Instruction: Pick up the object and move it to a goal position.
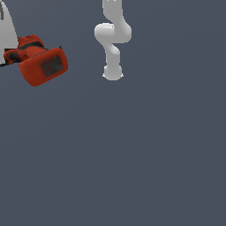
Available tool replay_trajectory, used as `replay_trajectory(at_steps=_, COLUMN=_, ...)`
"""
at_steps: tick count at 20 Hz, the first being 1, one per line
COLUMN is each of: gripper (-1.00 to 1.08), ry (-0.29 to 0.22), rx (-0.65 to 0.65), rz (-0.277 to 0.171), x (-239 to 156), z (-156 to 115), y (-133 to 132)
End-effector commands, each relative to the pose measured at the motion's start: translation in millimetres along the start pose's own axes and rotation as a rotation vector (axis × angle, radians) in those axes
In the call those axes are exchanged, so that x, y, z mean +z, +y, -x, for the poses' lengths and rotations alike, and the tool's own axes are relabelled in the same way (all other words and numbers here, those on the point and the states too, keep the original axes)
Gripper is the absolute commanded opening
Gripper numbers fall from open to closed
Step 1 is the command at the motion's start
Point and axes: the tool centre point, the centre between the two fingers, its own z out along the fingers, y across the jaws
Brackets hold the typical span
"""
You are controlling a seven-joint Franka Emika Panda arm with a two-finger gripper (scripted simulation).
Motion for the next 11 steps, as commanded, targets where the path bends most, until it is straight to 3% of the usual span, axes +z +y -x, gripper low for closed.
replay_trajectory(at_steps=1, gripper=-1.00, ry=0.007, rx=0.000, rz=-0.002, x=-12, z=-7, y=6)
replay_trajectory(at_steps=11, gripper=-1.00, ry=0.007, rx=0.001, rz=0.000, x=-23, z=-16, y=15)
